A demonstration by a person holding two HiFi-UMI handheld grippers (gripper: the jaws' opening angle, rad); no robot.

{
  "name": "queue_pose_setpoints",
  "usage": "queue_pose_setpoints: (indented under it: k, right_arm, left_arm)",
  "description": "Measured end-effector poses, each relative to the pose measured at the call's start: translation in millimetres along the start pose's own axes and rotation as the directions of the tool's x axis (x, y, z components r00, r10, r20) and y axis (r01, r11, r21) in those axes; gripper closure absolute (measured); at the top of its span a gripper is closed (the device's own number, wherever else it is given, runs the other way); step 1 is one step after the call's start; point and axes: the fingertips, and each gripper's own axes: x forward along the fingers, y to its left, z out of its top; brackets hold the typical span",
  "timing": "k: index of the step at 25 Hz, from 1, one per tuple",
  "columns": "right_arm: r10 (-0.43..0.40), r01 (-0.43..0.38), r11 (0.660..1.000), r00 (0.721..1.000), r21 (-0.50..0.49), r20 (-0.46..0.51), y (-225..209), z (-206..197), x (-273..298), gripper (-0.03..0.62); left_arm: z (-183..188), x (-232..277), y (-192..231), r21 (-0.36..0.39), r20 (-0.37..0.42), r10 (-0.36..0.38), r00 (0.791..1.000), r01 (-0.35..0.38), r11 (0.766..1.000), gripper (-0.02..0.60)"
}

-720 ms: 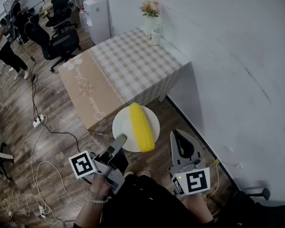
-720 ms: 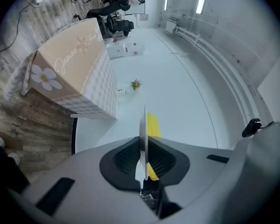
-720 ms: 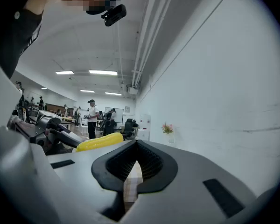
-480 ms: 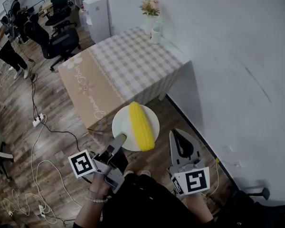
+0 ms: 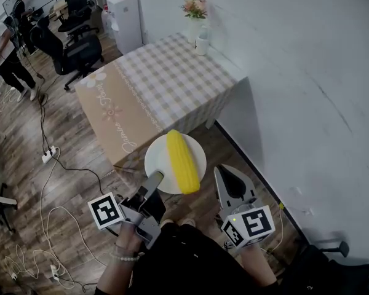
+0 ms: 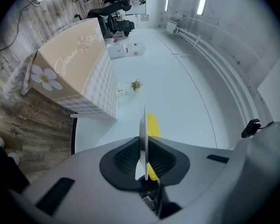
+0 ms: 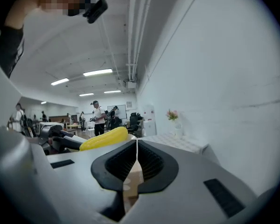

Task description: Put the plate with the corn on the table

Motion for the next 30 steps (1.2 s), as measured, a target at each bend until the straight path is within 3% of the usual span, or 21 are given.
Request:
queue_pose_setpoints:
  k: [2,4,8,9,11,17,20,30]
  right_arm:
    - [0.027,-0.021,0.989,0.999,0.144,-0.043,-2,-12,6,0.552]
    - [0.066,-0.045,0.947,0.996,0.319,-0.055,-2,-20,11,0.551]
    - [0.143,-0.12,0.782,0.99,0.612,0.011,1,-25,19,0.528]
    - [0.16,-0.14,0.743,0.987,0.655,0.03,4,-25,20,0.474]
    - [0.182,-0.165,0.694,0.982,0.701,0.051,8,-26,21,0.454]
    - [0.223,-0.201,0.629,0.972,0.751,0.074,24,-31,27,0.457]
    - [0.213,-0.208,0.582,0.972,0.786,0.1,26,-33,27,0.513]
    - [0.15,-0.179,0.586,0.982,0.79,0.111,35,-36,23,0.517]
  left_arm:
    - [0,-1,0,0.001,-0.004,0.001,1.0,-0.001,1.0,0.545]
    - [0,-1,0,0.0,-0.007,-0.001,1.0,0.001,1.0,0.544]
    - [1,-2,0,-0.008,-0.011,-0.008,1.0,0.007,1.0,0.545]
    - [1,-3,1,-0.01,-0.013,-0.008,1.0,0.008,1.0,0.544]
    - [1,-4,1,-0.012,-0.017,-0.009,1.0,0.009,1.0,0.543]
    - [-1,-5,2,-0.012,-0.04,-0.016,0.999,0.015,1.0,0.543]
    - [-2,-4,4,-0.004,-0.055,-0.011,0.998,0.01,1.0,0.541]
    - [2,-11,8,-0.012,-0.105,-0.008,0.994,0.007,1.0,0.541]
